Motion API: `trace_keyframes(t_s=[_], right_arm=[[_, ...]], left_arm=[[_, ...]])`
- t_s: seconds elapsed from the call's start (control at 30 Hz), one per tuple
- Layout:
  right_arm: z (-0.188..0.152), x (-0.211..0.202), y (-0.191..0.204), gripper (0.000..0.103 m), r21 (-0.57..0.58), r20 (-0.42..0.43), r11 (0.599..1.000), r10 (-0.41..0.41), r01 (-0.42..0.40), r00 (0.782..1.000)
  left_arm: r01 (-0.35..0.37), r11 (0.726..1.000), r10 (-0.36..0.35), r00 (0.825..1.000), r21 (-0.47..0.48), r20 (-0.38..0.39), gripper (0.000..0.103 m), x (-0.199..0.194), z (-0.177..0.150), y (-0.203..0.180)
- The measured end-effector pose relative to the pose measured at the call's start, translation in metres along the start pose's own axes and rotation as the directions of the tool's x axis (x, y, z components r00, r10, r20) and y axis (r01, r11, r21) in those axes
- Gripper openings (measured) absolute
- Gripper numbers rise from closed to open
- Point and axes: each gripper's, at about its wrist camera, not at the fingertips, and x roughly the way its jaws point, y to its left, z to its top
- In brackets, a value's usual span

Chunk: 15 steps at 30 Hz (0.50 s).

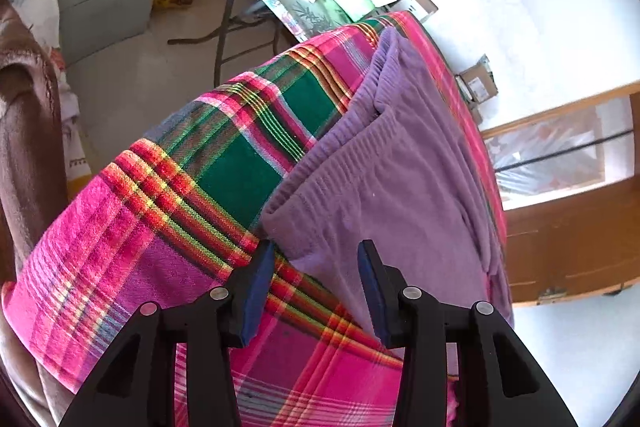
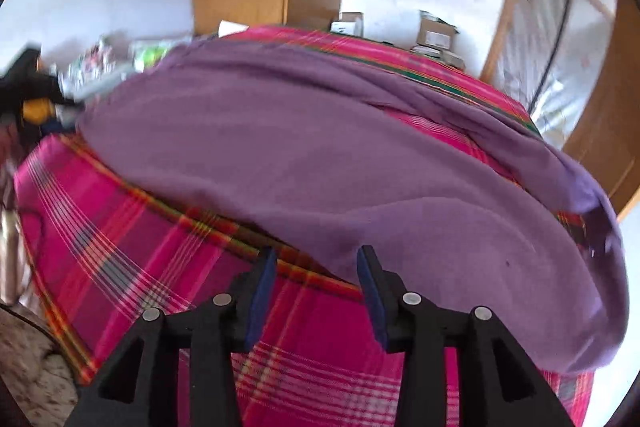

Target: Fold clothes

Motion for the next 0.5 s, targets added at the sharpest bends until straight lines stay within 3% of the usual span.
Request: trace_keyframes(t_s=[0.23,0.5], right_arm=[[0.004,0.013,0.016,0.043,-0.121,0.013,0.986,-0.114,0.115,0.993],[0.019,0.027,0.025,0.043,-0.155,0.018,0.978,-0.140,0.142,0.990]], left_arm=[[-0.062,0.998,0.062,0.998,0.007,0.026,0.045,0.005,0.000,-0.012],[-0.069,0.998,0.069,0.997,-0.014,0.033,0.045,0.009,0.007,-0.013]])
